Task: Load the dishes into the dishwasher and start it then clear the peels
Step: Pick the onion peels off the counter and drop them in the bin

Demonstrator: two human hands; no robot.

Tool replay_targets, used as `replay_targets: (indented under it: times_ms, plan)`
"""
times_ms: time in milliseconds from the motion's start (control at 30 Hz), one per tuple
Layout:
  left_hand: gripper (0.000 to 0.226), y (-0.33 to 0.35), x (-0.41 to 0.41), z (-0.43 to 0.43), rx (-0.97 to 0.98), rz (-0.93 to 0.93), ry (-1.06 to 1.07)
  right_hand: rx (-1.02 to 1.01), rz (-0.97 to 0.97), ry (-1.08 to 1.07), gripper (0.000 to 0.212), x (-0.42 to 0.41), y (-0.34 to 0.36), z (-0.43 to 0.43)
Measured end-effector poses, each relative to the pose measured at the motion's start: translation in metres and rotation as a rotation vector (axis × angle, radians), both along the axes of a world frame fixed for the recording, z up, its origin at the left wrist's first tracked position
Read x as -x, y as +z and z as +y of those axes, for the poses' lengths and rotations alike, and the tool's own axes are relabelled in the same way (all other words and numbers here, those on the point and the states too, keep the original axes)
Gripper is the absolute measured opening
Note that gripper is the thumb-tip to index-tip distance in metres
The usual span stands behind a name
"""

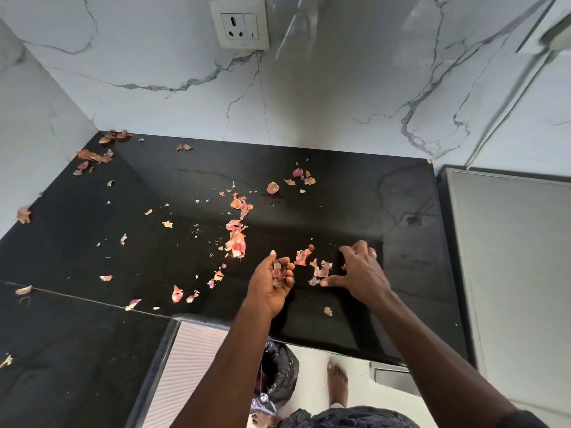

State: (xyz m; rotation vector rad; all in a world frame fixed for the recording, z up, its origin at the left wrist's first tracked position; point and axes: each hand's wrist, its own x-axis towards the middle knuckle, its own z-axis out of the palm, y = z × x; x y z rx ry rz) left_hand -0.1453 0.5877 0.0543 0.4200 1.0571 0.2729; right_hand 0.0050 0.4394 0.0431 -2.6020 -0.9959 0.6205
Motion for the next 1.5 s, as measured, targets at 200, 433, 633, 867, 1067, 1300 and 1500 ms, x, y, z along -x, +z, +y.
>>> replay_targets:
  times_ms: [200, 433, 633, 867, 1067, 1300, 1500]
  plan:
    - [0.036, -0.002, 0.002, -0.002, -0.015, -0.011, -0.003, -0.055, 0.001, 0.107, 0.062, 0.038, -0.003, 0.025]
    - [0.041, -0.009, 0.008, 0.002, -0.039, -0.007, -0.001, -0.119, 0.001, 0.165, 0.013, 0.057, -0.006, 0.034]
    - [0.039, -0.006, 0.012, 0.002, -0.061, 0.024, 0.002, -0.184, 0.037, 0.036, 0.013, 0.048, 0.003, 0.033]
    - [0.057, -0.005, 0.011, -0.007, -0.093, -0.049, -0.141, -0.360, -0.051, 0.219, 0.015, 0.078, 0.050, 0.049]
    - [0.042, -0.008, 0.017, -0.014, -0.101, -0.076, -0.175, -0.253, -0.066, 0.285, 0.022, 0.098, 0.051, 0.058]
    - [0.028, 0.001, 0.014, -0.016, -0.050, -0.100, -0.172, -0.458, 0.075, 0.138, 0.020, 0.072, 0.066, 0.038]
    - [0.030, -0.003, 0.013, -0.010, -0.014, -0.112, -0.149, -0.107, 0.096, 0.024, 0.013, 0.042, 0.025, -0.013]
